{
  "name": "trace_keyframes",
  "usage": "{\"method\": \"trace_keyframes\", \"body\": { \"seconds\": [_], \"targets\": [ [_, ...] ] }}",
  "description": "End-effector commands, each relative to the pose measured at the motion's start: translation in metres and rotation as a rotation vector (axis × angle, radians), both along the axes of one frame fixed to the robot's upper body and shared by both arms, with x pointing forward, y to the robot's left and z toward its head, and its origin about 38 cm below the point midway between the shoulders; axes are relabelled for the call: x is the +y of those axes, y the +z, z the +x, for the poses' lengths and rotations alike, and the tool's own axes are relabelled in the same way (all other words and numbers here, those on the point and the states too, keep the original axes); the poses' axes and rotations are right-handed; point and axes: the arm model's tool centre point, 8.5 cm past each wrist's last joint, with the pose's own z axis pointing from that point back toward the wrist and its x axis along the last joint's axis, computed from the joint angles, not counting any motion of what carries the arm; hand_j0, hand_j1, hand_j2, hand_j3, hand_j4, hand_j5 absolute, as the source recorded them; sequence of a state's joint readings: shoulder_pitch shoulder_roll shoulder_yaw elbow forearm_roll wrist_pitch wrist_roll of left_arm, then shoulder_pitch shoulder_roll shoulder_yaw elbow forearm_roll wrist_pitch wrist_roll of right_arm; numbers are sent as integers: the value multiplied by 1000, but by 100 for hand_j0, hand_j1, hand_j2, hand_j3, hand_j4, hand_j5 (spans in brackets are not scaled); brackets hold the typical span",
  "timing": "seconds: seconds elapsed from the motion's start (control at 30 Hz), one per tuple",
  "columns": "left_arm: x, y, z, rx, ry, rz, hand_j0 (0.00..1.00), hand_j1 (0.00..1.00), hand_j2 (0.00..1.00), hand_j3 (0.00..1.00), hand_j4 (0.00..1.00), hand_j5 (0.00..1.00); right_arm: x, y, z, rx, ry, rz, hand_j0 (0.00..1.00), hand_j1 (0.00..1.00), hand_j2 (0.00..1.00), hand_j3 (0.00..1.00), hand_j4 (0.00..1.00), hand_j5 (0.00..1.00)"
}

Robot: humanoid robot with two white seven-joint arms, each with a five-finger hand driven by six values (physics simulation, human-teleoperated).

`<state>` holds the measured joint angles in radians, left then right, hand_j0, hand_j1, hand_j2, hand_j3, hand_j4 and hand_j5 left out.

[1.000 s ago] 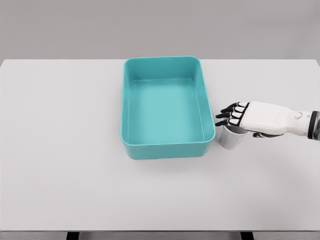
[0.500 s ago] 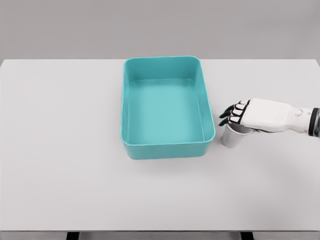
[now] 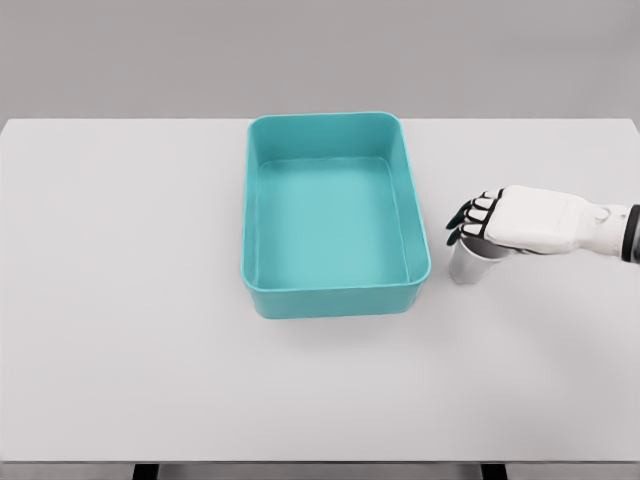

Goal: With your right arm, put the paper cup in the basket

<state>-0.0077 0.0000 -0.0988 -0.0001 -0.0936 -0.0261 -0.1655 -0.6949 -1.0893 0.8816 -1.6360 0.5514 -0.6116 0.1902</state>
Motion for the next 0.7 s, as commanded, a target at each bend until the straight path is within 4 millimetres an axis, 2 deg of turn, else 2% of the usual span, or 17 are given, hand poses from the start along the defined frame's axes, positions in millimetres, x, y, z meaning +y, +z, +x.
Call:
{"method": "trace_keyframes", "body": {
  "seconds": [0.0, 0.23, 0.67],
  "targets": [
    [0, 0, 0, 0, -1, 0, 100, 100, 100, 100, 100, 100, 0, 1, 0, -1, -1, 5, 58, 58, 58, 58, 58, 58],
    [0, 0, 0, 0, -1, 0, 100, 100, 100, 100, 100, 100, 4, 13, 5, -31, 10, 8, 56, 56, 56, 56, 56, 56],
    [0, 0, 0, 0, -1, 0, 100, 100, 100, 100, 100, 100, 13, 58, 21, -135, 41, -11, 53, 53, 53, 53, 53, 53]
  ]
}}
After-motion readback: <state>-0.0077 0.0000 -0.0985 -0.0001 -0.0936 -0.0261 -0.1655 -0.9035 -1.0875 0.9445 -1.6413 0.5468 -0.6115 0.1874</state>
